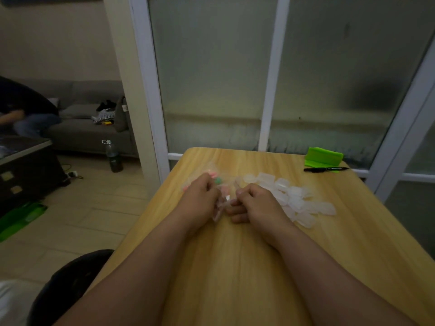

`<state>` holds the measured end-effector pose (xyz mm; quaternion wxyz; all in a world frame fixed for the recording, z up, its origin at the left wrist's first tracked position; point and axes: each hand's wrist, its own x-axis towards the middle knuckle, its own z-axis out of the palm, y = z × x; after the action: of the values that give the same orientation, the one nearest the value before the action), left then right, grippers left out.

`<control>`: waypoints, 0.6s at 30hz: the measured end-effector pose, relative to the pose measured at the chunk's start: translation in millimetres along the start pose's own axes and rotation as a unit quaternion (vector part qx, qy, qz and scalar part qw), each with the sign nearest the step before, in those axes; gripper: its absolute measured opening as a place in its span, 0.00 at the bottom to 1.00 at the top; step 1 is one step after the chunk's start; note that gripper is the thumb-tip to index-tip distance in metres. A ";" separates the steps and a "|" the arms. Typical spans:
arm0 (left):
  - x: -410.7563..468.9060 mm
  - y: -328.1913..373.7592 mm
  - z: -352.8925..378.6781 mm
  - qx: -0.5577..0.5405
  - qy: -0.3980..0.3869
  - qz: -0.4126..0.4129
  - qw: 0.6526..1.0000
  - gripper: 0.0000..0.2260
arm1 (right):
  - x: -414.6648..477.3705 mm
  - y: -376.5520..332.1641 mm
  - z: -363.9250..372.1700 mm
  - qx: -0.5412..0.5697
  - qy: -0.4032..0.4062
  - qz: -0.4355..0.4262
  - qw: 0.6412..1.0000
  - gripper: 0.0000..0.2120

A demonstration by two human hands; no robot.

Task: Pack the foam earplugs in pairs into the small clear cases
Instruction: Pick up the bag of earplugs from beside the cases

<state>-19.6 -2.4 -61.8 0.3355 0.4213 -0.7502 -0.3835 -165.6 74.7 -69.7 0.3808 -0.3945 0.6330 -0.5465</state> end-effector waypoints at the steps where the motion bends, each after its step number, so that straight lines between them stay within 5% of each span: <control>1: 0.0 -0.1 -1.7 0.000 0.023 -0.003 1.000 0.06 | -1.8 0.0 0.8 -0.005 0.004 0.001 1.000 0.13; 10: -9.1 9.3 9.8 0.046 0.054 0.053 0.996 0.06 | -5.1 -5.8 2.9 -0.147 0.075 -0.016 0.986 0.09; 18: -10.1 9.7 -19.0 0.179 0.178 0.110 0.961 0.08 | -8.8 -7.4 -22.8 -0.474 0.155 -0.167 0.851 0.10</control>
<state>-3.2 4.4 -46.2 0.4228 0.4507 -0.7766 -0.1223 -182.3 91.0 -59.4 -0.0517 -0.5370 0.7906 -0.2895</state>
